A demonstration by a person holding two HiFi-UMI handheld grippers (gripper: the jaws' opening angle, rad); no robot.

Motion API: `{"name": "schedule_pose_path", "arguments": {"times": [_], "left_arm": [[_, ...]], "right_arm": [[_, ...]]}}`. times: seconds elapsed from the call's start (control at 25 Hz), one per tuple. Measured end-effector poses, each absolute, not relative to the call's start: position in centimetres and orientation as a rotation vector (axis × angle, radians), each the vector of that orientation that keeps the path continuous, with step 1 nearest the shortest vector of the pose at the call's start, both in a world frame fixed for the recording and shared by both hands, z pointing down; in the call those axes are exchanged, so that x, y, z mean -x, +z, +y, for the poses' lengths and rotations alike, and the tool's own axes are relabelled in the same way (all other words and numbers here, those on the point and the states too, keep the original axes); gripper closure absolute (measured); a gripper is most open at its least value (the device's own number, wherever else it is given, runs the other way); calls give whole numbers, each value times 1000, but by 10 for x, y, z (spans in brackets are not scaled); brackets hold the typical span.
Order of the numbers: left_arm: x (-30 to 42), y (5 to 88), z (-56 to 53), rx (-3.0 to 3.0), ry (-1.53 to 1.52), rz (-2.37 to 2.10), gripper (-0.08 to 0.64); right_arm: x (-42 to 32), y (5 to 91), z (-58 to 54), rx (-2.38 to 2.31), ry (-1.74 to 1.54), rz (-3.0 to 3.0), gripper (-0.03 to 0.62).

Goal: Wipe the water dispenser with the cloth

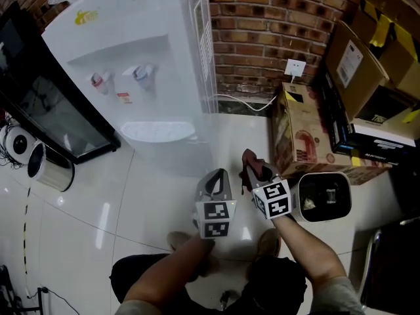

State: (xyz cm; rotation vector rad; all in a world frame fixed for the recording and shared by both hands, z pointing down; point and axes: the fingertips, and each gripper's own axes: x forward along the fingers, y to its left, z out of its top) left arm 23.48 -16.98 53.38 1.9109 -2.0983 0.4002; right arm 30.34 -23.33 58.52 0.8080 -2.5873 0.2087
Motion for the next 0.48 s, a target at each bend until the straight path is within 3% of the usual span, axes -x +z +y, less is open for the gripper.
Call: {"name": "schedule_pose_path", "arguments": {"times": [0.48], "left_arm": [[-246, 648, -165, -1817, 525, -1942, 560]], "right_arm": [[-315, 814, -243, -826, 486, -2256, 540]]}}
